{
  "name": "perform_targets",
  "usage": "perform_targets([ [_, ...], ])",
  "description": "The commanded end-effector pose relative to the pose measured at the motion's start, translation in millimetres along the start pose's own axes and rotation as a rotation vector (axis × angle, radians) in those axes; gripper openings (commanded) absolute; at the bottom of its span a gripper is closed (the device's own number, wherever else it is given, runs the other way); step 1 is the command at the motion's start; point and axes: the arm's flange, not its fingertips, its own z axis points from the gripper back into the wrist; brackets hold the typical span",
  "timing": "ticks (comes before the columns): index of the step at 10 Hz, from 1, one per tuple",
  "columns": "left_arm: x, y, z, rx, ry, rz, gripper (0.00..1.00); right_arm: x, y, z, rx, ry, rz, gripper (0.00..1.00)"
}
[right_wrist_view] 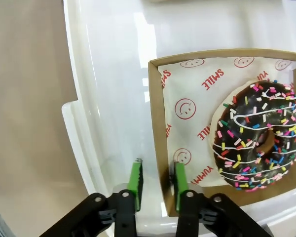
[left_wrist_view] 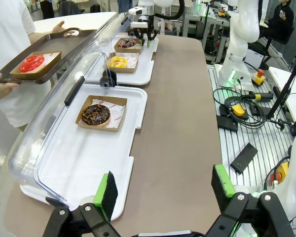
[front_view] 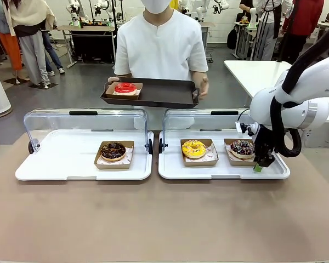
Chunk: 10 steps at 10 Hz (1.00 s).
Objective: Provide the desired donut to the person.
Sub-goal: Pick up and lift the Paper togo box containing the Donut pointed at by the person.
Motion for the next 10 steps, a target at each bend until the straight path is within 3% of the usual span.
perform_targets([
  [1, 0.9, -0.7, 1.6, 0.003, -0.018, -0.009, 1.00, -1.3, -5.2, -0.5, -0.010, -0.018, 0.020, 0.00],
  [6, 0.9, -0.7, 1.6, 0.003, -0.018, -0.009, 1.00, 9.9, 12.8, 14.2, -0.043, 0.030, 0.036, 0.00],
  [10, 0.9, -0.7, 1.6, 0.003, -0.018, -0.009, 1.00, 44.2, 92.4, 90.2, -0.050, -0.012, -0.095, 0.00],
])
